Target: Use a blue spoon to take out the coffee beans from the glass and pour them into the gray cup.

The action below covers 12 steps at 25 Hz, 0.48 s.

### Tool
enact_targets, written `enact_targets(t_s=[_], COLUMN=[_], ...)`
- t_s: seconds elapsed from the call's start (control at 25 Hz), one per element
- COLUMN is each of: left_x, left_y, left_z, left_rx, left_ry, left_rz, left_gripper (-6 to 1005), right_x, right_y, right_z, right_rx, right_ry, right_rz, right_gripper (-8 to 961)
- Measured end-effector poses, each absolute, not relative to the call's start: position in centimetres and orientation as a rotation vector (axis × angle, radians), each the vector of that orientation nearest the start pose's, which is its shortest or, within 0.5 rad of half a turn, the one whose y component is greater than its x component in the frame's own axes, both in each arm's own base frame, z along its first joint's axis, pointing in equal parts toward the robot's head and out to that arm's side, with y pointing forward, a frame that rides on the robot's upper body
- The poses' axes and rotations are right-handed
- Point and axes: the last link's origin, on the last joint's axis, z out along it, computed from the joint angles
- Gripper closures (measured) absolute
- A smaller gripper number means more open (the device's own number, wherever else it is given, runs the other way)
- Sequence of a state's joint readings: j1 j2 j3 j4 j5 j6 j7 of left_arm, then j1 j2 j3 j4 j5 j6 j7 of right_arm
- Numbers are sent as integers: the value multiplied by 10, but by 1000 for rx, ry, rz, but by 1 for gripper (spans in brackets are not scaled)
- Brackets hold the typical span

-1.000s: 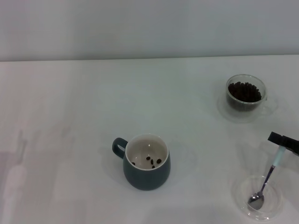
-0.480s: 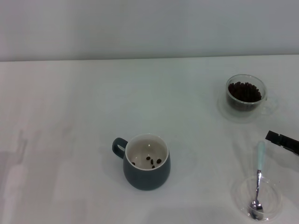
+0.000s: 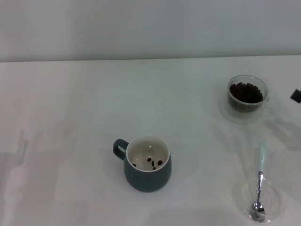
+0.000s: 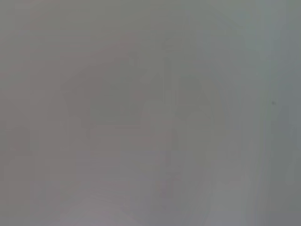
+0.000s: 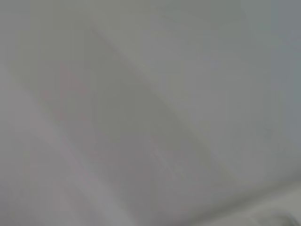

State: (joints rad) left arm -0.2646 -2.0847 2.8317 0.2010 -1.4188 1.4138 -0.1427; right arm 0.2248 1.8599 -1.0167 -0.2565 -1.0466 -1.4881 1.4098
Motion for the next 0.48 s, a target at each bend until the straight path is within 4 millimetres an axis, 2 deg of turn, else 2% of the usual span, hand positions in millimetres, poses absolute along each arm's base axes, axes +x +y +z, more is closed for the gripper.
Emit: enact_targets(t_s=[0.08, 0.16, 0.32, 0.48], left_x=[-352, -351, -351, -351], left_y=[257, 257, 257, 257], left_z=[-14, -14, -14, -15], left_rx=[-1454, -1455, -1454, -1453], left_ry=[-592, -591, -592, -603], left_rz=[-766, -768, -767, -780], left_gripper=[269, 269, 269, 269], right_x=[365, 360, 372, 379], right_y=[267, 275, 290, 301], right_z=[75, 75, 81, 87], right_rx=[-1955, -1921, -1633, -1554], right_ry=[1060, 917, 762, 661], right_rz=[1163, 1137, 1043, 910], right_gripper=[395, 383, 359, 334])
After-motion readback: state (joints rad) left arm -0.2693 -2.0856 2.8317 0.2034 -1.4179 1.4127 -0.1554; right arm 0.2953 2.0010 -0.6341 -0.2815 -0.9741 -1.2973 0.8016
